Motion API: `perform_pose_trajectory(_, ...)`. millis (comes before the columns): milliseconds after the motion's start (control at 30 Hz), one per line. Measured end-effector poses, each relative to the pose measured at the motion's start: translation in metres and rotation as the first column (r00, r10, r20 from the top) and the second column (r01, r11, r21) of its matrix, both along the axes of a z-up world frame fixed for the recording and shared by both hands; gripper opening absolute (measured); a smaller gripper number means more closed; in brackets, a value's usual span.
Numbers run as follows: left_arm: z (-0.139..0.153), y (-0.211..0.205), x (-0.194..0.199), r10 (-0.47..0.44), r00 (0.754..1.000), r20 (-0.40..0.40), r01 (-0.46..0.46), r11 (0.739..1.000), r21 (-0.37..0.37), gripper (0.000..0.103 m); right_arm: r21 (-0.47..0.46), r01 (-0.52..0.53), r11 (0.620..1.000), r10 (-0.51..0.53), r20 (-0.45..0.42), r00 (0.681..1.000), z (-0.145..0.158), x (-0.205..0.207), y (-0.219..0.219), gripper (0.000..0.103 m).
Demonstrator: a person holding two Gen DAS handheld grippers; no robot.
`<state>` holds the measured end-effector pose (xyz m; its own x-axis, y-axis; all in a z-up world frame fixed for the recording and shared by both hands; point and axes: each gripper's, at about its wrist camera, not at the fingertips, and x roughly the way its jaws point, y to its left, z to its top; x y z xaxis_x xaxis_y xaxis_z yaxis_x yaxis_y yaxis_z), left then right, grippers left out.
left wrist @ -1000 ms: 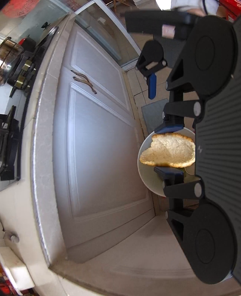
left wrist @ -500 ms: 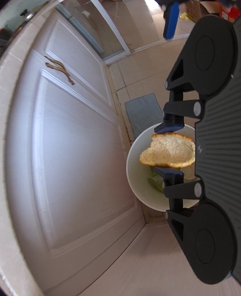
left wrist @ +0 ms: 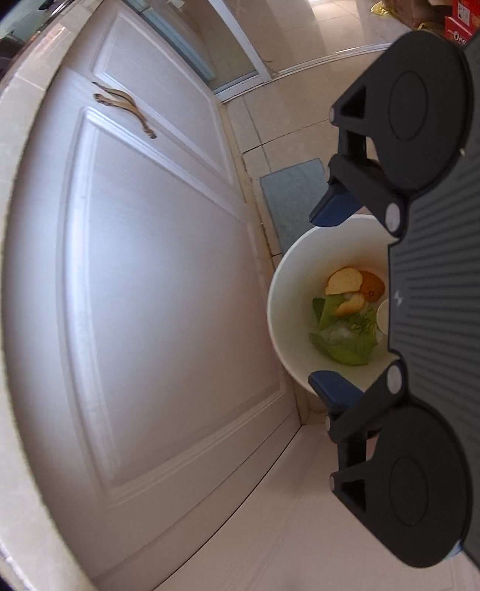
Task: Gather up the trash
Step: 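Move both open tools back up over the cabbage leaf and bag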
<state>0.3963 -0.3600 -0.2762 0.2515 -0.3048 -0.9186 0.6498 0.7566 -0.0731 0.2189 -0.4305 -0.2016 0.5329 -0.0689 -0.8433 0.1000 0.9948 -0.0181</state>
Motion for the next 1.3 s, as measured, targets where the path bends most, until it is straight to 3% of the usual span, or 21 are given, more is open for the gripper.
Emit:
perform_pose_trajectory(300,0.062,0.024,-0.012,0.038,0.994,0.105,-0.032,0.998,-0.059,0.089,-0.007,-0.011,1.0,0.011,0.021,1.0,0.017,0.0,0.013,0.103)
perform_pose_trajectory(567,0.12,0.06,-0.046,0.059,0.976,0.209,-0.041,0.995,-0.09,0.089,-0.053,-0.036,0.998,0.038,0.043,0.998,0.041,-0.009,0.03,0.103)
perform_pose_trajectory(833,0.166,0.105,-0.086,0.107,0.965,0.241,-0.073,0.987,-0.146,0.091,-0.064,-0.028,0.998,0.032,0.062,0.998,0.069,-0.025,0.046,0.103)
perform_pose_trajectory(1100,0.202,0.17,-0.136,0.216,0.918,0.331,-0.178,0.974,-0.142,0.093,-0.065,-0.138,0.988,0.144,0.114,0.983,0.096,-0.035,0.077,0.103)
perform_pose_trajectory(1300,0.211,0.233,-0.153,0.374,0.851,0.369,-0.351,0.927,-0.131,0.093,-0.074,-0.278,0.958,0.286,0.159,0.945,0.117,-0.024,0.116,0.103)
